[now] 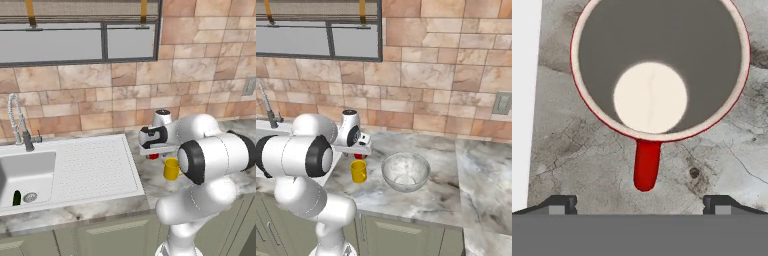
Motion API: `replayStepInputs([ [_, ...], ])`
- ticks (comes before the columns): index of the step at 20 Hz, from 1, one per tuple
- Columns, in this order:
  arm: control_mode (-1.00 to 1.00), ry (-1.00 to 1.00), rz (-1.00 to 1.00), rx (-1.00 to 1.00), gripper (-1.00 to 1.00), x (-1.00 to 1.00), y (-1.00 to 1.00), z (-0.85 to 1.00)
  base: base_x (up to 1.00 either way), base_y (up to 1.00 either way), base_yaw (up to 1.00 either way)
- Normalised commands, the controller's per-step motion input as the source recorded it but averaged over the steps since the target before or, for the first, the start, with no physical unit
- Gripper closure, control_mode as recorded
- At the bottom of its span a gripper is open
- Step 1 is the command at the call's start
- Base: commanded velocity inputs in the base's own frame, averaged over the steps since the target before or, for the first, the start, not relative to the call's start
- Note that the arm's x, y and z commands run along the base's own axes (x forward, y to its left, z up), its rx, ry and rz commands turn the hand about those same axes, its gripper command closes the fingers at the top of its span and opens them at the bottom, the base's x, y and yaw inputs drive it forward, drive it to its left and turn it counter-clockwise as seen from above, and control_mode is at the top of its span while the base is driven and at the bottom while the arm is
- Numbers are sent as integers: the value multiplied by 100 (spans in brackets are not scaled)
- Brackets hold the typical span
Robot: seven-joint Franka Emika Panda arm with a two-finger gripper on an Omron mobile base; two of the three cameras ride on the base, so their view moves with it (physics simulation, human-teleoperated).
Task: Clear the mugs and bowl far away from the sink.
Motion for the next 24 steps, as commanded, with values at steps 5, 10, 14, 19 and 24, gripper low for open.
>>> replayStepInputs([
  [5, -100, 0, 0, 0, -100, 6, 0, -4, 0, 0, 0],
  [10, -100, 6, 0, 0, -100, 23, 0, 0, 0, 0, 0],
  [14, -100, 5, 0, 0, -100, 24, 0, 0, 0, 0, 0],
  [19, -100, 2, 0, 0, -100, 21, 0, 0, 0, 0, 0],
  [24, -100, 0, 0, 0, 100, 10, 0, -1, 0, 0, 0],
])
